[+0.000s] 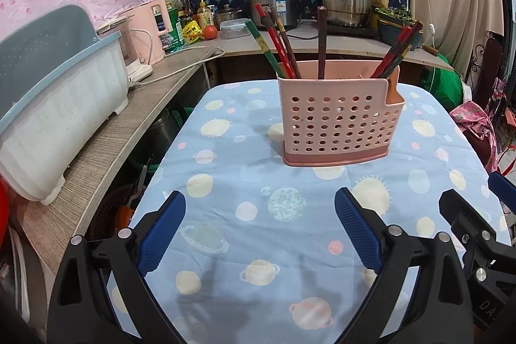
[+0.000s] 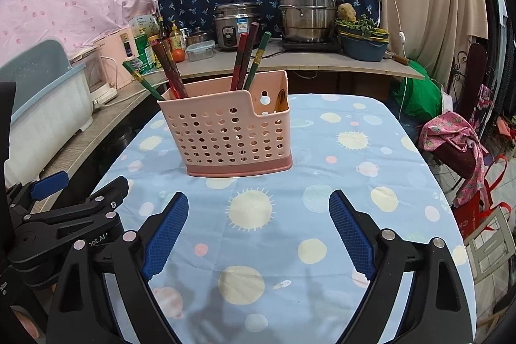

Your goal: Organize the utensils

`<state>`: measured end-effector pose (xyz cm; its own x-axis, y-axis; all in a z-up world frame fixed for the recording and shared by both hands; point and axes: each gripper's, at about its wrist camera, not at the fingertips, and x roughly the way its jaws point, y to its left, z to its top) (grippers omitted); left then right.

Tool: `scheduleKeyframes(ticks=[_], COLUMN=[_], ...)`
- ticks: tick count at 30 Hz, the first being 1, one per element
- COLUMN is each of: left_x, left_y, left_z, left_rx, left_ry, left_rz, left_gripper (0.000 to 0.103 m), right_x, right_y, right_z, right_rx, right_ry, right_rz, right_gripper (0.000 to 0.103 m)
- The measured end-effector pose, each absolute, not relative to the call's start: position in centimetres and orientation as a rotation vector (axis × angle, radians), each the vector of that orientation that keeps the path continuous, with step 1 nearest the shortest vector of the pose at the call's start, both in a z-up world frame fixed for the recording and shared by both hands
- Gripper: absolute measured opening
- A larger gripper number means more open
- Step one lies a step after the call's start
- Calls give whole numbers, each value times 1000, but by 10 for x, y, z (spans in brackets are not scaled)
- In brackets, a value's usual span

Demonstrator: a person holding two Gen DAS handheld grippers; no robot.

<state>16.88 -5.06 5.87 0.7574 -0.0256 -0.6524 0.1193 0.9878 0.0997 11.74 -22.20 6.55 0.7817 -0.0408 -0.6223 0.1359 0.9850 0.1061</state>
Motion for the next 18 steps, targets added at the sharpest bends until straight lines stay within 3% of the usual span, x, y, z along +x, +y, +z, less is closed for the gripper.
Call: scheduleKeyframes(ticks=[2, 18], left_x=[171, 179], left_y=[-50, -48], left_z=[58, 51], left_rx=[138, 129], left_ry=[711, 730], left_rz=[-78, -68], left_gripper=[91, 93], right_x=[120, 128], right_y=[-222, -224], right_z=[63, 55], right_rx=[153, 159], right_ry=[683, 706], right_rz=[-95, -118], right_gripper=[97, 97])
